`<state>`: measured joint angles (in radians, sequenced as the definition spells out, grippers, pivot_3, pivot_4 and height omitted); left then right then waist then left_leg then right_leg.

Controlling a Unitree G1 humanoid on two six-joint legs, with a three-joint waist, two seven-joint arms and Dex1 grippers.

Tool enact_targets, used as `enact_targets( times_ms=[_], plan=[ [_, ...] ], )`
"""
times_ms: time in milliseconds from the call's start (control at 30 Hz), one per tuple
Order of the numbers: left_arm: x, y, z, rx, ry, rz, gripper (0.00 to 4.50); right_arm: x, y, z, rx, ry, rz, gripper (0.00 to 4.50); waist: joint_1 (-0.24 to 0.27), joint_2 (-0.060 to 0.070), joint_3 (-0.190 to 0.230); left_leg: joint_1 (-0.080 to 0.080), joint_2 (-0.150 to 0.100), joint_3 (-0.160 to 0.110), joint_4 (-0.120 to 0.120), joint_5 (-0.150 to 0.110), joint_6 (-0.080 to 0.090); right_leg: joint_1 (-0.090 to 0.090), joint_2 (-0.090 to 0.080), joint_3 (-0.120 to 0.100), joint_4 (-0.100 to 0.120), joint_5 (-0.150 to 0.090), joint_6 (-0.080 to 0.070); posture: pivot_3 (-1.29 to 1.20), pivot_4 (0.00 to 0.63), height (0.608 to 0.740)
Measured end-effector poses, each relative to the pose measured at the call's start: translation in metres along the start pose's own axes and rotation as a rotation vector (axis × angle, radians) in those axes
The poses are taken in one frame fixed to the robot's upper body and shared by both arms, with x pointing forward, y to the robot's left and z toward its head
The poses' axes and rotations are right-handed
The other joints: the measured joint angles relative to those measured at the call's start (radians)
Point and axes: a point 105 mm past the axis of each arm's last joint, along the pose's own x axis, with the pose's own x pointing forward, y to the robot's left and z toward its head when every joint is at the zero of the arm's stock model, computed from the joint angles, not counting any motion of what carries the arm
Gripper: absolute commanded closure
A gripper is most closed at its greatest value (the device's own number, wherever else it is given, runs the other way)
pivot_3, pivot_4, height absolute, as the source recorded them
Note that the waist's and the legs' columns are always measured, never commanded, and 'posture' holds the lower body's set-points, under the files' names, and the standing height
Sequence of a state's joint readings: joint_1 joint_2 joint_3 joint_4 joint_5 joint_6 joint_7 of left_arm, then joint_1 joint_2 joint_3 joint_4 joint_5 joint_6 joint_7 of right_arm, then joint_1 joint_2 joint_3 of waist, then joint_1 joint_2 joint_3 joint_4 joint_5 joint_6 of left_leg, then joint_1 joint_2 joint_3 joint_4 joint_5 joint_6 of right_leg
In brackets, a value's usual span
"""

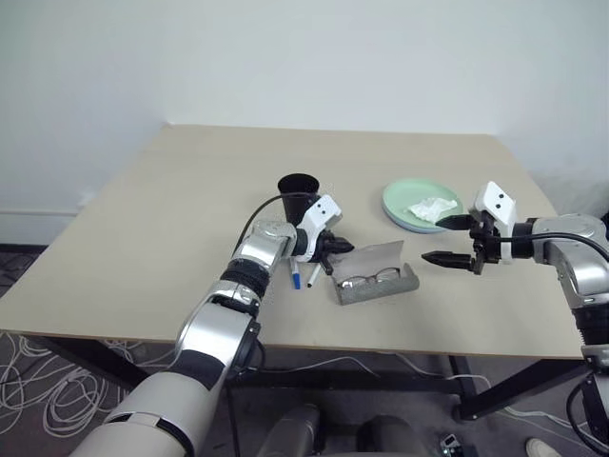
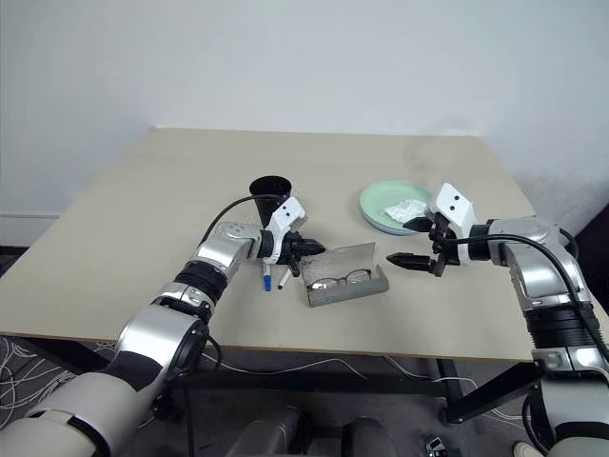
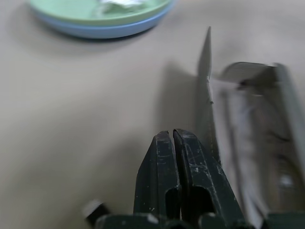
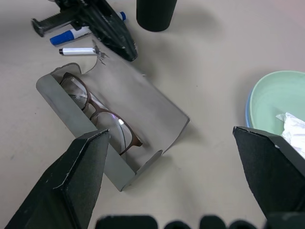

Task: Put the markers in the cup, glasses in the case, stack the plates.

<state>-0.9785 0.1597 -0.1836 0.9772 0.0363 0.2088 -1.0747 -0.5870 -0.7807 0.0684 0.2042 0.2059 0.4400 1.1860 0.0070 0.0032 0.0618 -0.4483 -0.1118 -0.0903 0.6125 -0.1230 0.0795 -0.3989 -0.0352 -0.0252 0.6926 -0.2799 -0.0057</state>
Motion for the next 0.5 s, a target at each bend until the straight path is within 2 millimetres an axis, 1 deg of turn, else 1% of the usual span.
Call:
enact_targets(
  times_ms=[167, 500],
  plan=[
    [-0.001, -0.019, -0.016, 0.045, 0.065, -0.110, 4.48, 0.000, 0.000, 0.000, -0.005, -0.002, -0.003, 0.00, 0.000, 0.000, 0.000, 0.000, 0.000, 0.000, 0.000, 0.000, 0.000, 0.000, 0.000, 0.000, 0.000, 0.000, 0.000, 0.00, 0.000, 0.727],
    [-0.006, -0.028, -0.013, 0.096, 0.086, -0.136, 4.48, 0.000, -0.001, 0.004, -0.017, -0.007, -0.005, 0.00, 0.000, 0.001, 0.000, 0.000, 0.000, 0.000, -0.001, 0.000, 0.000, 0.000, 0.000, 0.000, 0.000, 0.000, 0.000, 0.00, 0.000, 0.727]
  ],
)
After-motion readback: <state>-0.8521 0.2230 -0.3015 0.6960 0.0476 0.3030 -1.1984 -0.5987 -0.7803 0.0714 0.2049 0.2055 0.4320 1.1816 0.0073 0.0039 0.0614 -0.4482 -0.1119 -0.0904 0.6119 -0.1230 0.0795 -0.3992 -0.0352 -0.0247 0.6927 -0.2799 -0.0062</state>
